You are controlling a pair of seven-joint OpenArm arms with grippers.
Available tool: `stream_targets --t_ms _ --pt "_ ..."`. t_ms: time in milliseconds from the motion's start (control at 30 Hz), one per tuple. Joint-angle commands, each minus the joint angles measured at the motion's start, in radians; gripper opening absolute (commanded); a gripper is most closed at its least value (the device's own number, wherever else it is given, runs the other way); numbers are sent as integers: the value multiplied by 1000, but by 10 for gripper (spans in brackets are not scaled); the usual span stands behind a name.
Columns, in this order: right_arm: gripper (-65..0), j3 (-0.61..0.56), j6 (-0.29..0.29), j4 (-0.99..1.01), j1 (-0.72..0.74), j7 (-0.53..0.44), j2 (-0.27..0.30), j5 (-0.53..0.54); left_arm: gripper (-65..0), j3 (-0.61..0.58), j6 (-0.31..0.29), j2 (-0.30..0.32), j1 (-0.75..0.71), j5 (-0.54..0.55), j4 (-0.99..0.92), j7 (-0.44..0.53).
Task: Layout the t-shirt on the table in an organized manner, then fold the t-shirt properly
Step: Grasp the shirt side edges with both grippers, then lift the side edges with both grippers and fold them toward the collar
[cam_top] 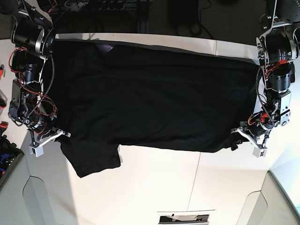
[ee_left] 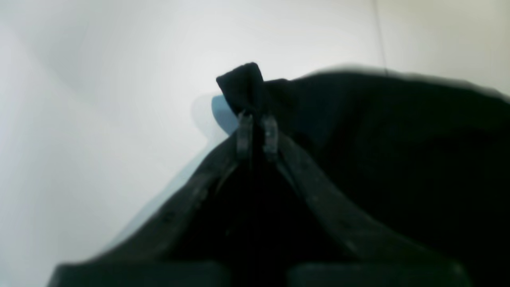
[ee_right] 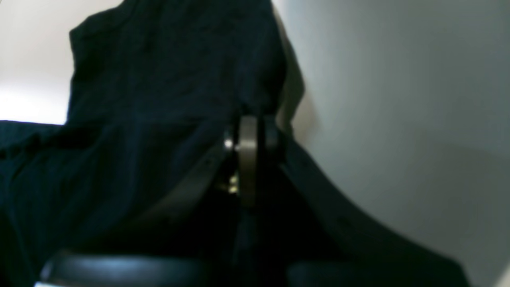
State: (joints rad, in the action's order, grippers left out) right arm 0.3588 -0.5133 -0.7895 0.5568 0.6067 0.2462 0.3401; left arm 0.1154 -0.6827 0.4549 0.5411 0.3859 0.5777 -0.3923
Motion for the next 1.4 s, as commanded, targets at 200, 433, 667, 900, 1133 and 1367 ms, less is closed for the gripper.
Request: stream_targets --t_ms 200,433,667,900,1133,1367 --pt "-650 1 -27 -168 15 90 9 80 -650 24 -15 62 12 212 161 -213" --pt "-650 1 -38 -353 -92 157 32 183 -650 24 -15 112 -98 372 380 -367" --pt "-650 2 -42 -476 -223 161 95 244 -650 24 -15 212 -207 457 527 -410" --pt "-650 2 -42 -559 -324 199 166 315 -650 24 -15 269 -275 533 617 -497" --pt "-650 3 -42 -644 -428 214 186 349 -650 25 -15 283 -406 567 731 -555" --pt "-650 16 -42 -707 -521 217 186 360 -650 102 -15 282 -540 568 833 -554"
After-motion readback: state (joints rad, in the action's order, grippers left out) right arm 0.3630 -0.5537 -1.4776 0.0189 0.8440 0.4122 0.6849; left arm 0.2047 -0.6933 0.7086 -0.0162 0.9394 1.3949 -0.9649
